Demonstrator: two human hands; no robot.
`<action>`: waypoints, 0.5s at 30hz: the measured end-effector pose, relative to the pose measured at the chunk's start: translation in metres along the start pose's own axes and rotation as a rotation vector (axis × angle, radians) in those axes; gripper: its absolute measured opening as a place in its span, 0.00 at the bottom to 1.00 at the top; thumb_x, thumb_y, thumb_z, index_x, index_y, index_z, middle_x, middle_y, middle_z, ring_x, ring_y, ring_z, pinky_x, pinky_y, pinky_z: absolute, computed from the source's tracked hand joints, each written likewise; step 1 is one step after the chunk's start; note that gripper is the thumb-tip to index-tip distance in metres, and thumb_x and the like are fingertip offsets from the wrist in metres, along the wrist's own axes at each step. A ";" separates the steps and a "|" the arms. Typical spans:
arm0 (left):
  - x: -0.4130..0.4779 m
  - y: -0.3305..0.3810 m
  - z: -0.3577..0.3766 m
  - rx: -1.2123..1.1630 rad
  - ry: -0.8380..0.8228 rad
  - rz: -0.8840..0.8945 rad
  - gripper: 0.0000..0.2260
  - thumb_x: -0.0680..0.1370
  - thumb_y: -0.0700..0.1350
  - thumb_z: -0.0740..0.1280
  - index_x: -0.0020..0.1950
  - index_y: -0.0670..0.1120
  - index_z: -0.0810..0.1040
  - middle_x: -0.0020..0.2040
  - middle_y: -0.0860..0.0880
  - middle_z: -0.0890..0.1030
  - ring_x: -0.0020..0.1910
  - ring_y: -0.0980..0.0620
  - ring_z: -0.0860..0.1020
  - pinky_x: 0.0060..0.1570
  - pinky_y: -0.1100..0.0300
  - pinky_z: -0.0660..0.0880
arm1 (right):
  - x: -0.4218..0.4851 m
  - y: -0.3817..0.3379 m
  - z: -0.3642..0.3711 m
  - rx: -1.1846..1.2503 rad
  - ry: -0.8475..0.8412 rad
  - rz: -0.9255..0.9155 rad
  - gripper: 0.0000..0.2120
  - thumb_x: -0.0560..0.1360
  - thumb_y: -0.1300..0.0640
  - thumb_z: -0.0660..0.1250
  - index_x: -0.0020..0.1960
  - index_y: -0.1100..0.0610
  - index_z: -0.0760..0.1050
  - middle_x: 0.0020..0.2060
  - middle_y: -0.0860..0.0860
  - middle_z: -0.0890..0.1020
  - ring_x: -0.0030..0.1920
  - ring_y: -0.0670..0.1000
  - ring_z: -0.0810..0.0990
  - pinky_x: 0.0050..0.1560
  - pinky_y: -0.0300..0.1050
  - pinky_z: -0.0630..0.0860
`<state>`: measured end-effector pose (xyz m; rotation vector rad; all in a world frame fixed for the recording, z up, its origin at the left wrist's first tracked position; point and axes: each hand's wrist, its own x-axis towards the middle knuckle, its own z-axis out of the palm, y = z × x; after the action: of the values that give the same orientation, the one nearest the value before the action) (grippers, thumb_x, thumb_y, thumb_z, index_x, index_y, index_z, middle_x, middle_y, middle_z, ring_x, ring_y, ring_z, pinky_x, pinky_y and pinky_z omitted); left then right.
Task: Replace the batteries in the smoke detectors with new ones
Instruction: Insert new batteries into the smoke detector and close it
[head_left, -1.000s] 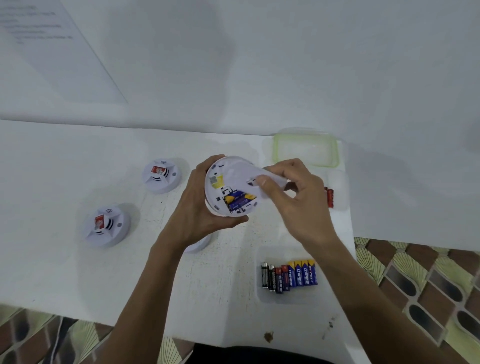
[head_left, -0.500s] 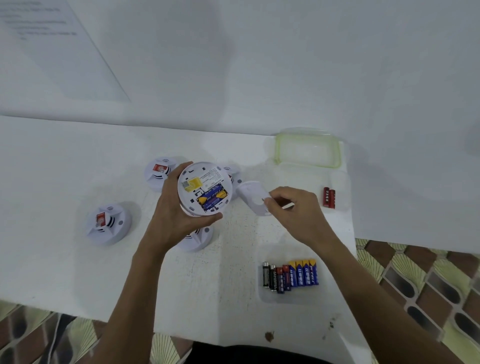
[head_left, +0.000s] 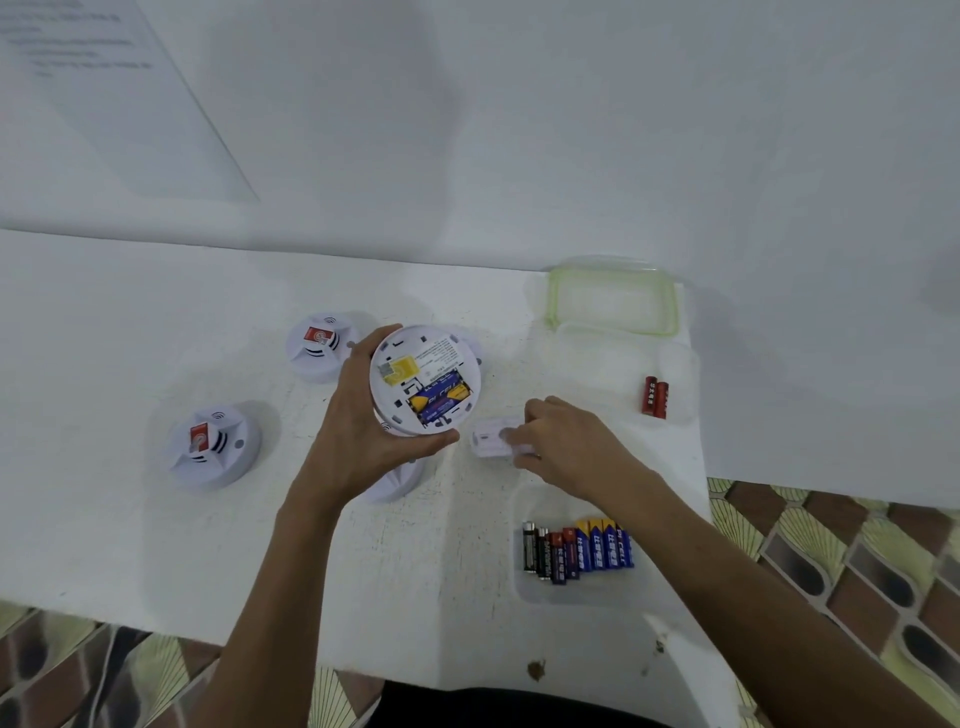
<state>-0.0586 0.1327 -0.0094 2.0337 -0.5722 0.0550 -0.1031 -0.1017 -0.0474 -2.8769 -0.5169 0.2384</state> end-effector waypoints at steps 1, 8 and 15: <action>0.000 0.001 0.001 -0.007 0.000 -0.002 0.40 0.61 0.68 0.72 0.67 0.60 0.59 0.63 0.69 0.66 0.64 0.63 0.69 0.61 0.70 0.69 | 0.001 0.000 0.001 -0.011 -0.020 0.015 0.15 0.80 0.50 0.60 0.64 0.50 0.77 0.50 0.52 0.76 0.50 0.52 0.75 0.41 0.42 0.70; -0.002 0.000 0.004 -0.003 -0.003 0.011 0.40 0.62 0.68 0.71 0.68 0.58 0.59 0.64 0.71 0.65 0.64 0.66 0.68 0.61 0.73 0.67 | -0.004 -0.008 -0.009 0.434 0.237 0.122 0.09 0.79 0.53 0.65 0.54 0.54 0.81 0.44 0.49 0.81 0.42 0.47 0.79 0.44 0.43 0.76; 0.001 0.003 0.013 0.067 -0.027 0.007 0.37 0.64 0.74 0.64 0.69 0.64 0.56 0.66 0.64 0.62 0.64 0.74 0.62 0.65 0.67 0.62 | -0.016 -0.055 -0.048 1.042 0.509 0.259 0.04 0.76 0.57 0.70 0.48 0.56 0.75 0.44 0.46 0.81 0.41 0.44 0.81 0.39 0.35 0.79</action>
<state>-0.0617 0.1208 -0.0133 2.1000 -0.6020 0.0515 -0.1268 -0.0651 0.0138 -1.8515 0.0890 -0.1581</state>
